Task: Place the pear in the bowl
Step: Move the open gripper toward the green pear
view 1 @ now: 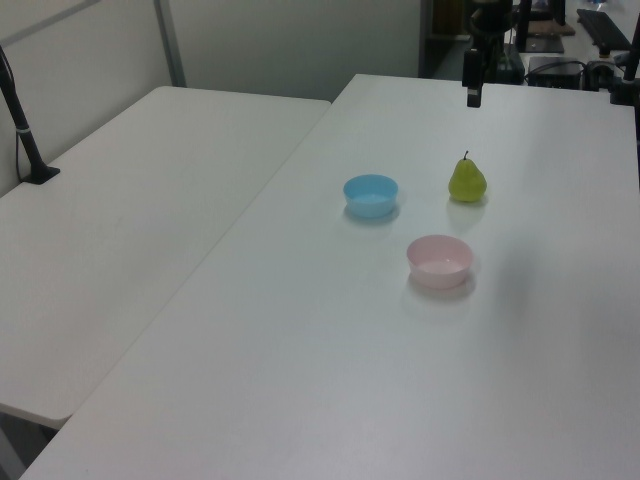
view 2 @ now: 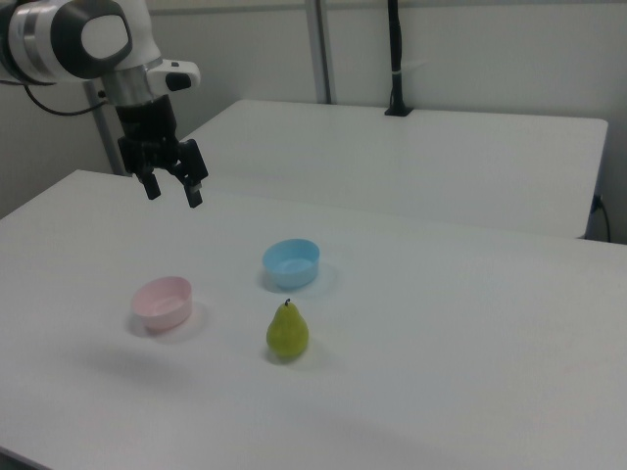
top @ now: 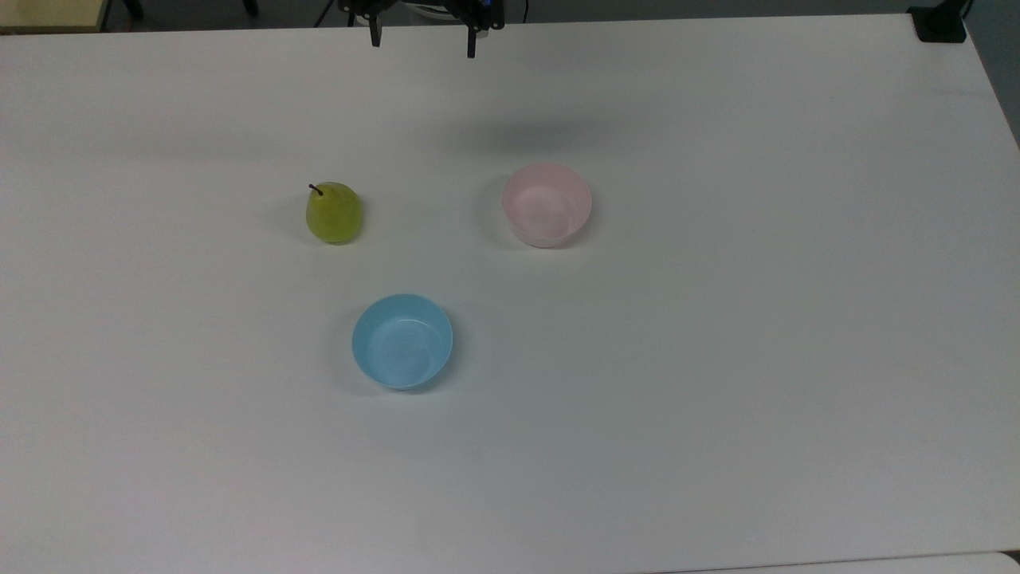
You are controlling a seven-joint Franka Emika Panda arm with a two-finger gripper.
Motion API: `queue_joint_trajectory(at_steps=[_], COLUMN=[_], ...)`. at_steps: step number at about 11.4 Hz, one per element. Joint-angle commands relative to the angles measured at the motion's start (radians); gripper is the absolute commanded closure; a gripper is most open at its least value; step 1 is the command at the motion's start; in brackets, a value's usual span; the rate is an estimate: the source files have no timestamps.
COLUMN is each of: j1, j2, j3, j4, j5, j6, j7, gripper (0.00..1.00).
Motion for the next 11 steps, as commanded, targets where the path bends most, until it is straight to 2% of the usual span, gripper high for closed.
queue_joint_trajectory(at_steps=[1,5,9,11], j1=[-0.024,-0.153,-0.216,-0.229], j2=[-0.007,0.011,0.026,0.077], j3=[-0.002,-0.003,-0.009,-0.009], j4=[0.004,0.001,-0.1,-0.148], j5=[-0.003,0.028,0.023,0.015], j6=[-0.005,0.018,0.145,0.22], j7=[-0.067,-0.338,-0.399,-0.397], gripper=[0.0,0.0,0.0,0.0])
